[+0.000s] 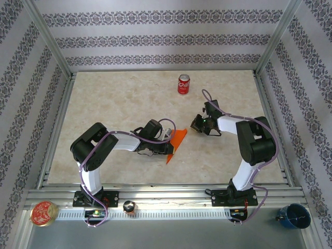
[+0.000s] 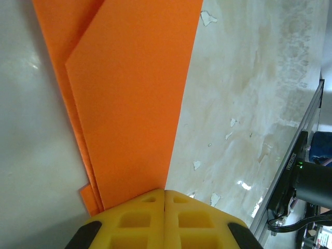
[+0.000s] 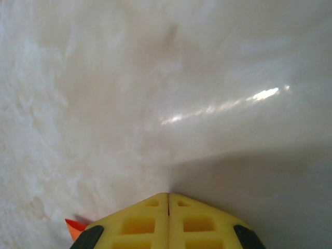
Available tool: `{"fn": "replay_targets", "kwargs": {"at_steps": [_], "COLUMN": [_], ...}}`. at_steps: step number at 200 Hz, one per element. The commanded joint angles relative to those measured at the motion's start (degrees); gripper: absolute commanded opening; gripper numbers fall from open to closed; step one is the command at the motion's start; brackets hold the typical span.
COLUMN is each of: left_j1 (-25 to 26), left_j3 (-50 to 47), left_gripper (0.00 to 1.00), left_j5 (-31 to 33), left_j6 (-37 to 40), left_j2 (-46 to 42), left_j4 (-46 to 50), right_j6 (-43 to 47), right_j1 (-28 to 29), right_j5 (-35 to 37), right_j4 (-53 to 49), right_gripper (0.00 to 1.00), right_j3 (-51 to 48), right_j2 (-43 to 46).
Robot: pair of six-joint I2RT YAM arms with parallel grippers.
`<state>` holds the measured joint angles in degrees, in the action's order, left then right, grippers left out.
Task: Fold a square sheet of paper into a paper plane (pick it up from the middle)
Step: Fold the wing for the fifth time at the center of the table.
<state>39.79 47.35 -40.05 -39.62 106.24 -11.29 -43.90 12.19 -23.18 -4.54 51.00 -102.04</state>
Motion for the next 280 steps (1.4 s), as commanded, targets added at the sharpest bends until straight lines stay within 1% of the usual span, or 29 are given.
{"fn": "replay_targets", "kwargs": {"at_steps": [1, 16, 30, 40, 50, 65, 87, 106, 133, 154, 188, 235, 280], "left_j1": [0.90, 0.90, 0.90, 0.90, 0.90, 0.97, 0.97, 1.00, 0.99, 0.99, 0.99, 1.08, 2.10], "left_j3": [-2.68, -2.64, -2.68, -2.69, -2.53, -2.48, -2.18, -1.99, -1.93, -2.02, -2.01, -0.55, 1.65], "left_gripper": [0.00, 0.00, 0.00, 0.00, 0.00, 0.00, 0.00, 0.00, 0.00, 0.00, 0.00, 0.00, 0.00], "left_j5": [1.56, 1.64, 1.73, 1.65, 1.65, 1.53, 1.56, 1.64, 1.56, 1.47, 0.61, -0.69, -2.92], "left_j6": [0.25, 0.15, -0.02, -0.26, -0.33, -0.55, -0.68, -0.64, -0.59, -0.48, -1.08, -2.74, -4.42], "left_j2": [1.03, 0.92, 0.93, 0.99, 1.15, 1.25, 1.18, 1.01, 0.94, 0.84, -1.10, -7.03, -5.98], "left_j4": [7.93, 7.79, 7.41, 7.03, 6.77, 6.50, 6.50, 6.72, 6.81, 6.75, 6.89, 7.20, 4.81], "right_j6": [3.29, 4.57, 5.25, 4.82, 4.40, 3.65, 1.17, -0.21, -3.05, -2.87, -1.46, -0.79, -0.78], "right_j1": [-0.55, 0.03, 1.21, 2.35, 4.14, 7.03, 10.85, 12.45, 12.69, 12.64, 11.75, 11.53, 11.59], "right_j5": [2.29, 1.68, -1.18, -4.63, -7.48, -9.27, -8.99, -8.29, -9.77, -9.57, -4.82, -5.49, -5.30], "right_j4": [-3.52, -3.39, -1.05, 0.54, 1.45, 1.85, 4.91, 6.54, 12.21, 12.86, 10.10, 9.81, 8.87], "right_gripper": [0.06, 0.07, 0.07, 0.07, 0.07, 0.07, 0.05, 0.03, 0.02, 0.01, 0.00, 0.00, 0.00], "right_j3": [1.55, 0.36, -1.71, -2.93, -3.69, -4.40, -7.11, -8.89, -11.76, -12.23, -13.60, -13.74, -13.21], "right_j2": [2.36, 6.82, 10.36, 11.36, 11.36, 10.79, 10.08, 8.66, 6.23, 4.22, 3.14, 2.72, 2.99]}}
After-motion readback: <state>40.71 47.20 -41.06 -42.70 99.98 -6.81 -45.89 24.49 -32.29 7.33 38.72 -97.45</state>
